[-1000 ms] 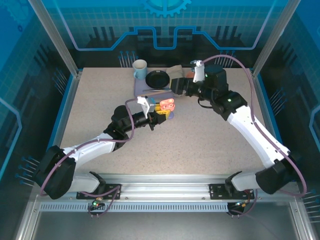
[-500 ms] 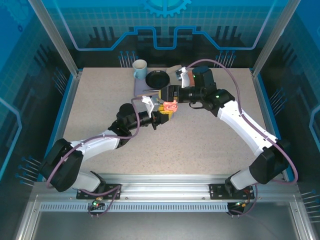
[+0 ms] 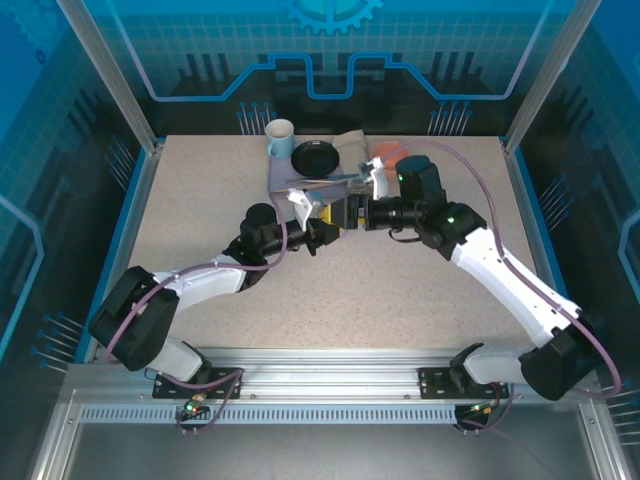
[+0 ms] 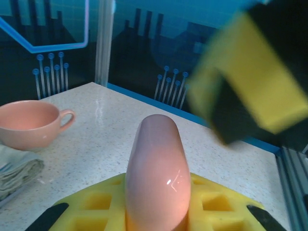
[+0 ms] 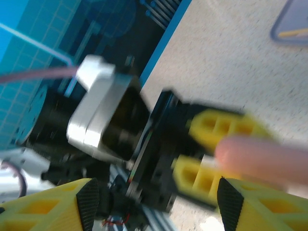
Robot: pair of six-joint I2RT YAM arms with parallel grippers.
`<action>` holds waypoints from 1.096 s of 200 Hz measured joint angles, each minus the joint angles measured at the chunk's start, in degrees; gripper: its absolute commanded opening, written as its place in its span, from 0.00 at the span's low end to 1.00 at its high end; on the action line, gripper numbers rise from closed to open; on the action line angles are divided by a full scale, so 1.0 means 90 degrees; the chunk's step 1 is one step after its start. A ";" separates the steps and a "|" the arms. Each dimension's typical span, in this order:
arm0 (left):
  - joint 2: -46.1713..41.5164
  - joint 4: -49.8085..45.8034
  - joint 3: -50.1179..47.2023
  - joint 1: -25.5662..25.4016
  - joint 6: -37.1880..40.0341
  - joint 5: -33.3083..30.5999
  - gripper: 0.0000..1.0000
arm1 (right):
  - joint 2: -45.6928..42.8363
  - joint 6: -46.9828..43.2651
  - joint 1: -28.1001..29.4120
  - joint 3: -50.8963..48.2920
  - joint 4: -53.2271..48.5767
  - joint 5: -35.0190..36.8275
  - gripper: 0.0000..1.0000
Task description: Insert the wireless bluetooth earbuds into the charging case
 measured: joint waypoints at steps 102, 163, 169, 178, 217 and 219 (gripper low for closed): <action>0.0855 -0.1484 0.0520 0.0146 -0.1501 -0.0165 0.00 | -0.1168 0.0687 -0.1447 -0.1428 -0.0959 0.1940 0.74; 0.2931 -0.2390 0.2113 -0.0165 -0.3332 0.0034 0.00 | -0.1168 0.0874 -0.2186 -0.1775 -0.1239 0.2511 0.74; 0.3109 -0.2470 0.2307 -0.0233 -0.3483 0.0051 0.00 | -0.1168 0.0874 -0.2244 -0.1785 -0.1246 0.2528 0.74; 0.3393 -0.2548 0.2591 -0.0355 -0.3725 0.0056 0.00 | -0.1171 0.0877 -0.2329 -0.1807 -0.1253 0.2550 0.74; 0.4085 -0.3043 0.3342 -0.0889 -0.4452 -0.0070 0.03 | -0.1175 0.0879 -0.2577 -0.1938 -0.1256 0.2550 0.74; 0.4102 -0.3072 0.3368 -0.0913 -0.4483 -0.0085 0.04 | -0.1175 0.0882 -0.2579 -0.1938 -0.1258 0.2550 0.74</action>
